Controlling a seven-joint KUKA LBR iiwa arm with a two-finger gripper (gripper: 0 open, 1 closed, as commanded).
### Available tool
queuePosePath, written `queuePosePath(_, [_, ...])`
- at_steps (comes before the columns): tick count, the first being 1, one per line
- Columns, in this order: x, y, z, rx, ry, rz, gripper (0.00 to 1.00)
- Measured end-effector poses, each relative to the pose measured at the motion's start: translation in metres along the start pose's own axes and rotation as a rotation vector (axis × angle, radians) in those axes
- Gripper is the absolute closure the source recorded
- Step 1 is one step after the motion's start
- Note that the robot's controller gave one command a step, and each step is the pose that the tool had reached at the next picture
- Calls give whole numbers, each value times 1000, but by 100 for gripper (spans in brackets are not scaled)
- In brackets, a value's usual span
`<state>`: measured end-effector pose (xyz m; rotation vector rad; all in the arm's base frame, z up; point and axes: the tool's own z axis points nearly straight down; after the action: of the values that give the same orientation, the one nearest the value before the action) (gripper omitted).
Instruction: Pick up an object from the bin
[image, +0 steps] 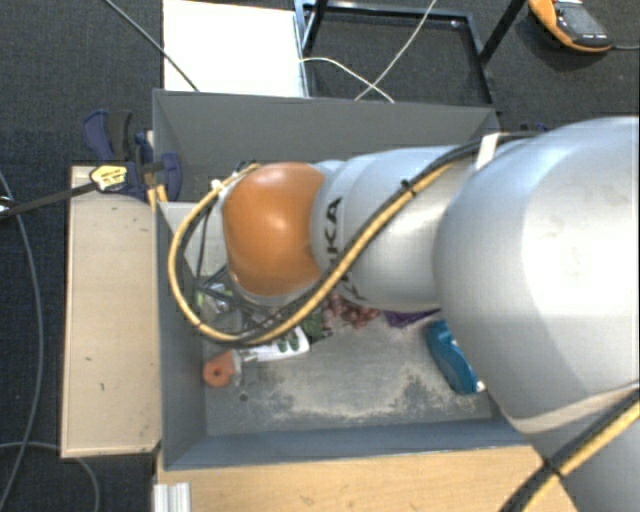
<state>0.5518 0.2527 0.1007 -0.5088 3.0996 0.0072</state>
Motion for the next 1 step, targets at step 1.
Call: queuePosePath(1, [27, 8, 30, 5, -6, -301, 0])
